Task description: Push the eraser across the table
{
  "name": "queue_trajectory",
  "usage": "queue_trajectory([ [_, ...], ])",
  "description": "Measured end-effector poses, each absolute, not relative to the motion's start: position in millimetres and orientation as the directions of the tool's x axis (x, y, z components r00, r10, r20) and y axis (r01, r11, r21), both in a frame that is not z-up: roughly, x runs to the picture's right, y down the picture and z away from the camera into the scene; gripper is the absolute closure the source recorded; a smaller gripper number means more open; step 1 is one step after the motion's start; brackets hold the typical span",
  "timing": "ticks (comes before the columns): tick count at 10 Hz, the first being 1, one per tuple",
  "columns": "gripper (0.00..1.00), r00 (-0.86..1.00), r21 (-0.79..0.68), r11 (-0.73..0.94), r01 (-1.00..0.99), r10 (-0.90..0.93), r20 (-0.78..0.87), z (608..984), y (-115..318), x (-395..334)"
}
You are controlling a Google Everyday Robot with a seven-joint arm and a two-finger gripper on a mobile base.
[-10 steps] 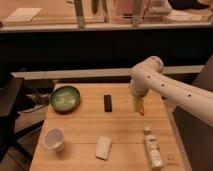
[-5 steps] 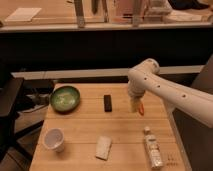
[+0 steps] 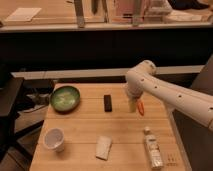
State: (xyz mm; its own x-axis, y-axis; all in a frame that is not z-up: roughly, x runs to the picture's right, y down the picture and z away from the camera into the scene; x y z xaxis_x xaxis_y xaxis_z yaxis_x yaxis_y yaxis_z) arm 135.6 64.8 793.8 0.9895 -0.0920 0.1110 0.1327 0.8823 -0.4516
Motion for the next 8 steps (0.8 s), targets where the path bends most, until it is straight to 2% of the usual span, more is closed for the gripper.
queue_trajectory([
  [8,0.2,0.989,-0.443,0.885,0.14,-0.103,0.106,807,68,125],
])
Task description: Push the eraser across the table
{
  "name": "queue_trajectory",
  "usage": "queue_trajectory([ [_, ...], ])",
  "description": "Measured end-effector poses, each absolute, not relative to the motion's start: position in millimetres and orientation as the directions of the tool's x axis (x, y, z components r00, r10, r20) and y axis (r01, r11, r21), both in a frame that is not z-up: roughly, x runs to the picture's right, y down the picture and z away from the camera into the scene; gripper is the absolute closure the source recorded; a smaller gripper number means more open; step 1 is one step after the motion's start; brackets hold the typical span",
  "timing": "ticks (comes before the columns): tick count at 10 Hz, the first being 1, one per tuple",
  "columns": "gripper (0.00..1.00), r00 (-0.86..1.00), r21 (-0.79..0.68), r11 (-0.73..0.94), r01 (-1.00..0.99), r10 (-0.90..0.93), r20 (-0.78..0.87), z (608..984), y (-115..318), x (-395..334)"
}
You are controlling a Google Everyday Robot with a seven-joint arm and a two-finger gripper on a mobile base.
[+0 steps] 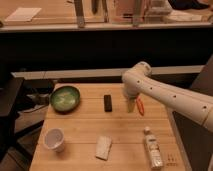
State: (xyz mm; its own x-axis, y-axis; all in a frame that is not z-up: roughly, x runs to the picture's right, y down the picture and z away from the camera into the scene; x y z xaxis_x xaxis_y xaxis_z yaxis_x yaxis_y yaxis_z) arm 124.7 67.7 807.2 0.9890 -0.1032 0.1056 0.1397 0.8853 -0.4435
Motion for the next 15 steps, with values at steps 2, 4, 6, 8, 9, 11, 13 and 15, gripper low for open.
queue_trajectory([
  [2,0.2,0.989,-0.442,0.886,0.142,-0.106,0.104,810,69,123],
  [4,0.2,0.989,-0.44,0.886,0.144,-0.109,0.104,814,69,120],
  [6,0.2,0.988,-0.439,0.887,0.146,-0.112,0.103,816,70,118],
  [8,0.2,0.988,-0.437,0.887,0.149,-0.115,0.103,819,71,116],
  [9,0.2,0.988,-0.436,0.887,0.151,-0.117,0.104,820,71,114],
  [11,0.2,0.987,-0.435,0.887,0.155,-0.121,0.104,822,72,112],
  [13,0.24,0.987,-0.433,0.888,0.158,-0.124,0.105,824,72,110],
  [15,0.27,0.986,-0.43,0.888,0.161,-0.128,0.105,826,73,108],
])
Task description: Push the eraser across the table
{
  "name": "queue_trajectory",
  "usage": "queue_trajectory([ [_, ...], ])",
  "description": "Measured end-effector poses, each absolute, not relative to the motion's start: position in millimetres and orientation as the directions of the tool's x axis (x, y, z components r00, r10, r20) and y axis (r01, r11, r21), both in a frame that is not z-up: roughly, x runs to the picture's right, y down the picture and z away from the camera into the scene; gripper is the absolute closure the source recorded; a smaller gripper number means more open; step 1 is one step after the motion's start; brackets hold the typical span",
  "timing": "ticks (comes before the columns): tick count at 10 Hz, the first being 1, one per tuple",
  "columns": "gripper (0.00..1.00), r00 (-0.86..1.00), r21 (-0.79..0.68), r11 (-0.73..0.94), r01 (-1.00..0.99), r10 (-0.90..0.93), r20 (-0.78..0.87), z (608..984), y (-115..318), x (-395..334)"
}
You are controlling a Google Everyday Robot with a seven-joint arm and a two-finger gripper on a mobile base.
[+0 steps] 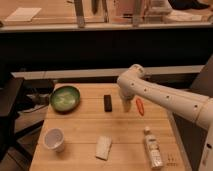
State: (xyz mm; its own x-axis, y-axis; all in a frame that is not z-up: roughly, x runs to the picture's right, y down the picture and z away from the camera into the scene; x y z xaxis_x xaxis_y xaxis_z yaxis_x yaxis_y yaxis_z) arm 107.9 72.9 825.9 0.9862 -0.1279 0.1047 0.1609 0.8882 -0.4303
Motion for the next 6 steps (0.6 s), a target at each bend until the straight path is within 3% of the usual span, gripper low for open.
queue_trajectory([
  [1,0.24,0.986,-0.429,0.888,0.163,-0.131,0.105,827.5,73.5,106.1],
  [4,0.25,0.985,-0.425,0.89,0.168,-0.136,0.105,830.4,74.3,103.6],
  [5,0.28,0.985,-0.424,0.89,0.169,-0.136,0.106,831.2,74.7,102.8],
  [6,0.4,0.985,-0.422,0.89,0.171,-0.139,0.106,832.7,74.9,101.4],
])
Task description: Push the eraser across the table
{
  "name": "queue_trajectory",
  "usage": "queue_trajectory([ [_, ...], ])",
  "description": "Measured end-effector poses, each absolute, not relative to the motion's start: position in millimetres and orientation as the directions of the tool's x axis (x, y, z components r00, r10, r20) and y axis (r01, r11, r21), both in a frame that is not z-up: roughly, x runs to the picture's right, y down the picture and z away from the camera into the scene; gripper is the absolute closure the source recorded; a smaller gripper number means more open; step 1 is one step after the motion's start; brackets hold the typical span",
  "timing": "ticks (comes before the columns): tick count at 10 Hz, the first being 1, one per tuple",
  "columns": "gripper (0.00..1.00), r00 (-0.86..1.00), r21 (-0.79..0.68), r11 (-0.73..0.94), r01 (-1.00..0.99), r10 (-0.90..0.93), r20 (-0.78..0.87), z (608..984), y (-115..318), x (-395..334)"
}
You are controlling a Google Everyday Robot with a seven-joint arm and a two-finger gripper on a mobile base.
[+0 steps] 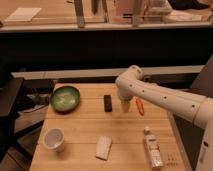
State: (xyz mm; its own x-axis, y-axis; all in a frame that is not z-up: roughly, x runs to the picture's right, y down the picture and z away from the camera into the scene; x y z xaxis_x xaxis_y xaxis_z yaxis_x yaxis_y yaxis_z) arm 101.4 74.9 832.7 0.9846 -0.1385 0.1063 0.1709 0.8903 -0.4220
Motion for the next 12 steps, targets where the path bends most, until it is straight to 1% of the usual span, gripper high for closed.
queue_trajectory([
  [1,0.45,0.984,-0.421,0.891,0.172,-0.139,0.106,834,75,101],
  [2,0.47,0.984,-0.419,0.891,0.173,-0.141,0.107,834,75,99],
  [3,0.51,0.984,-0.418,0.891,0.175,-0.143,0.107,835,76,98],
  [6,0.8,0.983,-0.416,0.892,0.179,-0.145,0.113,842,77,97],
  [7,0.92,0.98,-0.414,0.89,0.192,-0.154,0.122,849,81,91],
  [8,0.99,0.979,-0.413,0.889,0.197,-0.158,0.128,852,83,87],
  [12,1.0,0.974,-0.409,0.886,0.219,-0.174,0.146,855,87,78],
])
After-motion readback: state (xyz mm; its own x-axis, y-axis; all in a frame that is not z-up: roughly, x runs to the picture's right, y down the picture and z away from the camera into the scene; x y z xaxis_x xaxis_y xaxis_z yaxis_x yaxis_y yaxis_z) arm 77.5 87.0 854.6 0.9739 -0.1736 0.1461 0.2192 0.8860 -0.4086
